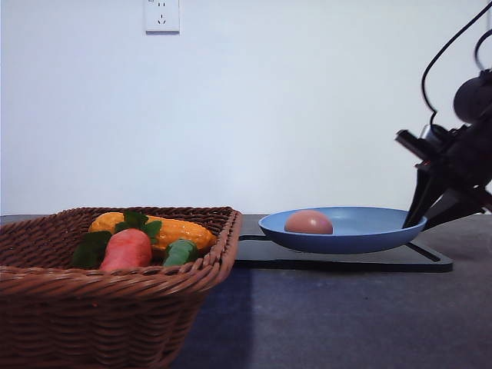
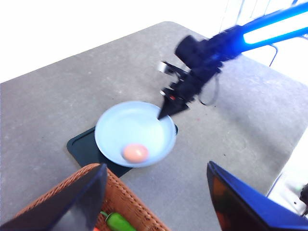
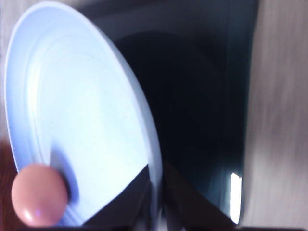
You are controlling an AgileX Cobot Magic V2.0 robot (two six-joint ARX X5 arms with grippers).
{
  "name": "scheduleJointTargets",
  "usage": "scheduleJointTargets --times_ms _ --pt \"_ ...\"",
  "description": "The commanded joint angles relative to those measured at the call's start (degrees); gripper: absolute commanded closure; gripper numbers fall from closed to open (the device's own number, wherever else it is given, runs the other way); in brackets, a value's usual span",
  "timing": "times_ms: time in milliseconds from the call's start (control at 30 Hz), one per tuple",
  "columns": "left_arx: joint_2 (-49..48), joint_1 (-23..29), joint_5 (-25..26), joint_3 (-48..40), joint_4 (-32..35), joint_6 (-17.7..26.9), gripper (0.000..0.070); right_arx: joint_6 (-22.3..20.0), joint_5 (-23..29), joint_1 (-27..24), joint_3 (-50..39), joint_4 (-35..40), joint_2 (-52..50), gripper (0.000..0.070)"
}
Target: Transfer egg from basket to plate and serve
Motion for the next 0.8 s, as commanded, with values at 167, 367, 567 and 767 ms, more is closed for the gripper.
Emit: scheduleJointTargets --times_ms 167,367,567,767 --pt "0.45 -0.50 -0.35 1.14 -1.61 -0.22 0.0274 0.54 -0.01 0.17 6.22 -0.91 6.76 0.0700" --pt "0.74 -0.50 -0.38 1.14 -1.70 -0.33 0.0274 0.36 3.06 0.17 6.29 -0.58 6.93 0.0505" --pt "1.25 -0.48 -0.44 1.12 -1.55 -0.26 0.0274 0.23 2.95 0.03 6.79 -0.51 6.71 0.0442" --pt "3.41 -0.45 -4.88 1.13 -1.30 1.29 0.0280 0.37 2.86 -1.45 8.63 -3.26 3.66 0.0443"
